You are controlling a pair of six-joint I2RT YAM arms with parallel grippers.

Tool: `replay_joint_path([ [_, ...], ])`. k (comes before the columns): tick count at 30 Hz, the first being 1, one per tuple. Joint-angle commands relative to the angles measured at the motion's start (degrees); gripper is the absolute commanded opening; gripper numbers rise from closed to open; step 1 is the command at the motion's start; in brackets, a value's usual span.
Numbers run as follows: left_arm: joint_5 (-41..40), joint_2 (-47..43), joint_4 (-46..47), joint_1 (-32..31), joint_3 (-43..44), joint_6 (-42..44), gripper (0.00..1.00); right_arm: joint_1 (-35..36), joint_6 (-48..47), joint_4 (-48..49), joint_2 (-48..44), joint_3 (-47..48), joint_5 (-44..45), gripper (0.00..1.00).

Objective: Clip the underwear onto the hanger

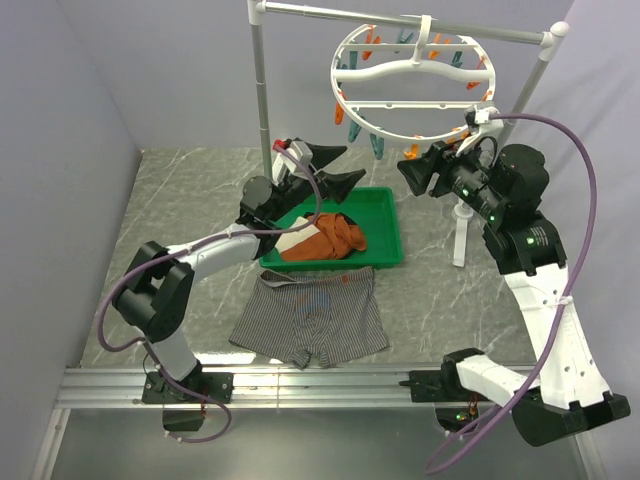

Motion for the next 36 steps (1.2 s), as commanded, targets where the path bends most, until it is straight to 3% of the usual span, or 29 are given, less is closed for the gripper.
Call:
replay_joint_path([
  [1, 3.0, 1.4, 1.5, 0.7, 5.0, -0.9, 0.77, 3.3, 0.2, 5.6, 0.5, 0.8, 2.3, 0.66],
  [14, 0.4, 4.7, -3.0, 1.1, 11.5, 0.4, 0.67, 16.6, 2.7, 18.4, 2.3, -5.9, 17.2, 0.63],
  [23, -2.4, 7.0, -6.1, 2.8, 13.5, -0.9, 0.58, 19.1, 5.1, 22.9, 4.7, -6.7, 20.7, 0.6],
  [36, 3.9, 7.7, -3.5, 3.9, 15.0, -1.8, 0.61, 19.3, 7.6, 26.2, 7.7, -8.1, 23.5, 0.61],
])
